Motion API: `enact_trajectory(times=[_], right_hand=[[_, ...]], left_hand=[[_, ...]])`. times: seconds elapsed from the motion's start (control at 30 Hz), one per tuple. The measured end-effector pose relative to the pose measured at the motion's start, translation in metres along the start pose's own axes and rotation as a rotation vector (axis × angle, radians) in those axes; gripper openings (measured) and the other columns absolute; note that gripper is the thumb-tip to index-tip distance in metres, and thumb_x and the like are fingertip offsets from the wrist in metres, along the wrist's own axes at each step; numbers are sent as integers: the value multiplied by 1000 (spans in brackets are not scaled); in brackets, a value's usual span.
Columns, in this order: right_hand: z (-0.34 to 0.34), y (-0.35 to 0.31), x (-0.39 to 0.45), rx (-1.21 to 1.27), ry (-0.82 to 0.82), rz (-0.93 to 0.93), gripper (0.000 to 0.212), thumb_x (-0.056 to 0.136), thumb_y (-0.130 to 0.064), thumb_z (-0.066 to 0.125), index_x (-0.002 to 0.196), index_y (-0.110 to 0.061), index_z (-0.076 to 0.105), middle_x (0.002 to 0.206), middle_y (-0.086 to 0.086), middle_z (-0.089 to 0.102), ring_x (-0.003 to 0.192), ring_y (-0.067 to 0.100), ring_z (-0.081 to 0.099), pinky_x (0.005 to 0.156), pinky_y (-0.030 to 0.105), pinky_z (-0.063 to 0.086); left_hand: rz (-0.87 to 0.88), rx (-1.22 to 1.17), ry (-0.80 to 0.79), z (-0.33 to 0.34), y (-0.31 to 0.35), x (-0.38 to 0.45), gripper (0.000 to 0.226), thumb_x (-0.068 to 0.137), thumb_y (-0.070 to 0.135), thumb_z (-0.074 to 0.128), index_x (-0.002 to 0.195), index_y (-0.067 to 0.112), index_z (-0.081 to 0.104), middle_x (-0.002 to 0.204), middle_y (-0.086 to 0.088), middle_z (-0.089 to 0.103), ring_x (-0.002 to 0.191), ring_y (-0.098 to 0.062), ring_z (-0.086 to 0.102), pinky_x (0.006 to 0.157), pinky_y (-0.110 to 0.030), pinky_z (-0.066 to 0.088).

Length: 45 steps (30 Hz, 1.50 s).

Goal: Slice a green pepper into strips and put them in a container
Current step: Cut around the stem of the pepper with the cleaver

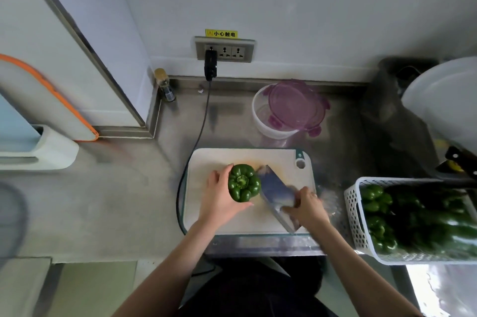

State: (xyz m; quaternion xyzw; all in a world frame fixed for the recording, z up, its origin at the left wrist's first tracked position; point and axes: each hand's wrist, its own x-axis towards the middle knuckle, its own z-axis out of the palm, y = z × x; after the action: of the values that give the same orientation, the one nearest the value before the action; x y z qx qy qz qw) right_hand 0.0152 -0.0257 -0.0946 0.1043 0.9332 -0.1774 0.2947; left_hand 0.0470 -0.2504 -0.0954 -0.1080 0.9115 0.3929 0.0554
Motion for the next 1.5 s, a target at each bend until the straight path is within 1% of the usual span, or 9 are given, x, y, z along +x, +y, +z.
enact_trajectory(times=[0.23,0.33,0.43,0.57,0.87,1.03,1.17,1.3,1.5], right_hand=[[-12,-5,-16,-28,-2,-189,22,94,-35,48,96,-17,36,87,9,61,76,31,59,68,46,54],[-27,-14,-26,73,59,-190,19,98,-31,40,111,-17,38,74,6,56,68,31,59,62,49,55],[-47,-27,-36,174,122,-259,24,99,-28,42,121,-19,43,63,0,51,59,25,52,56,38,48],[-72,-53,-49,-6,21,-366,11,98,-30,39,103,-20,42,75,9,61,70,32,59,60,38,48],[-95,-73,-53,-249,-38,-358,12,100,-24,33,101,-14,40,94,13,59,74,29,51,61,33,38],[-98,-77,-52,-274,-63,-358,19,100,-23,34,110,-10,44,94,10,57,75,28,54,55,29,35],[-102,-85,-55,-351,-89,-408,22,102,-16,32,119,-8,43,108,12,51,93,33,61,68,31,45],[-103,-80,-46,-334,-86,-394,26,101,-15,32,119,-9,49,111,6,47,97,28,58,60,23,38],[-101,-74,-37,-441,-56,-433,23,100,-24,32,117,-16,46,110,7,57,86,27,59,63,32,45]], left_hand=[[16,17,65,0,12,8,102,50,34,89,139,25,40,110,0,34,108,-22,36,97,-35,39],[28,45,67,0,12,11,105,47,40,90,138,26,40,108,4,29,107,-21,36,96,-34,37],[31,63,8,-3,12,15,106,50,43,89,140,28,37,110,4,27,110,-19,33,96,-32,36],[36,62,-47,-7,11,19,101,54,38,87,140,28,34,118,1,29,115,-19,32,101,-31,35],[-20,58,-59,-4,10,25,99,58,39,82,142,26,31,118,-1,29,114,-19,35,97,-26,35],[-29,52,-39,-2,12,25,100,57,39,84,141,24,32,118,-3,29,115,-22,38,95,-28,38],[-22,9,-39,-2,11,25,99,56,33,86,138,19,33,116,-2,26,112,-20,40,87,-24,40],[-2,-20,-36,-2,8,23,100,55,31,88,138,20,33,117,0,24,105,-10,33,85,-19,37],[-14,-73,-30,-1,5,24,101,53,26,89,137,17,35,114,2,20,105,-11,32,90,-17,36]])
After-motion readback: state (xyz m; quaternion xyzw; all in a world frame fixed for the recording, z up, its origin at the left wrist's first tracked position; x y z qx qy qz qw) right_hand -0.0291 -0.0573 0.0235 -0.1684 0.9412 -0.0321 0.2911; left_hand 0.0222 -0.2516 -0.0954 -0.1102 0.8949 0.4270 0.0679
